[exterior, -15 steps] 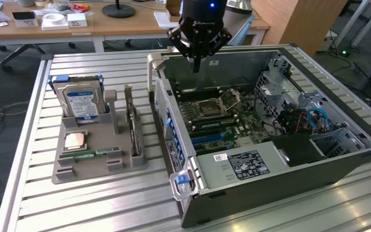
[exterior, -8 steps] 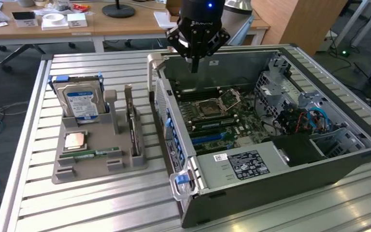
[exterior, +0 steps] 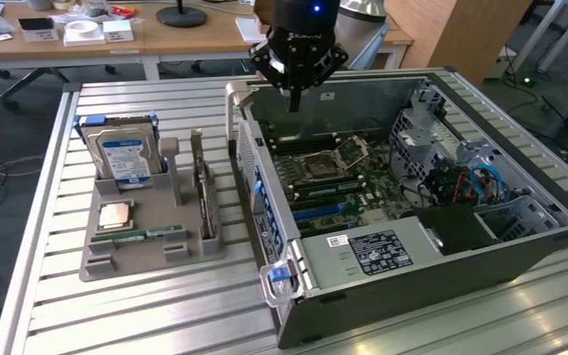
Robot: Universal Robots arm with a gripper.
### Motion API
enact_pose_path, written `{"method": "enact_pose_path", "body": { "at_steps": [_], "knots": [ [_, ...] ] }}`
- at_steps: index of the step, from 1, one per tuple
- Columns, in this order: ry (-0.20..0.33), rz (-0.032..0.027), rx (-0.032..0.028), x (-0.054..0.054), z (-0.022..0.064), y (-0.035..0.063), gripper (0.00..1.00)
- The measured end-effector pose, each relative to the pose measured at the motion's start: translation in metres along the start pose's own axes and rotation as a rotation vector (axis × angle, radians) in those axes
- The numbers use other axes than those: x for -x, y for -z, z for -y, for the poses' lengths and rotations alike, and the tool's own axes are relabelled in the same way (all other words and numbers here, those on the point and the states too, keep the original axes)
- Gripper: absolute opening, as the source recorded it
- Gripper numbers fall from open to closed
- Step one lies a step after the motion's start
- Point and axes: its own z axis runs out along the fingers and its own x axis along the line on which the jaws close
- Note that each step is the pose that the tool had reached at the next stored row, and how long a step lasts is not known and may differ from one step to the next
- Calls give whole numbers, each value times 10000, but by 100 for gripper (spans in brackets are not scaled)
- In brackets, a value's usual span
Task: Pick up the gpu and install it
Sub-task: 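Reach for the gpu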
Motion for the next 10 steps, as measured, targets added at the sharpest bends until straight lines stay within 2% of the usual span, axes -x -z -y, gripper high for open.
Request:
{"method": "enact_pose_path", "body": {
  "at_steps": [10],
  "knots": [
    [0,0,0,-162,12,0,11]
  ]
}}
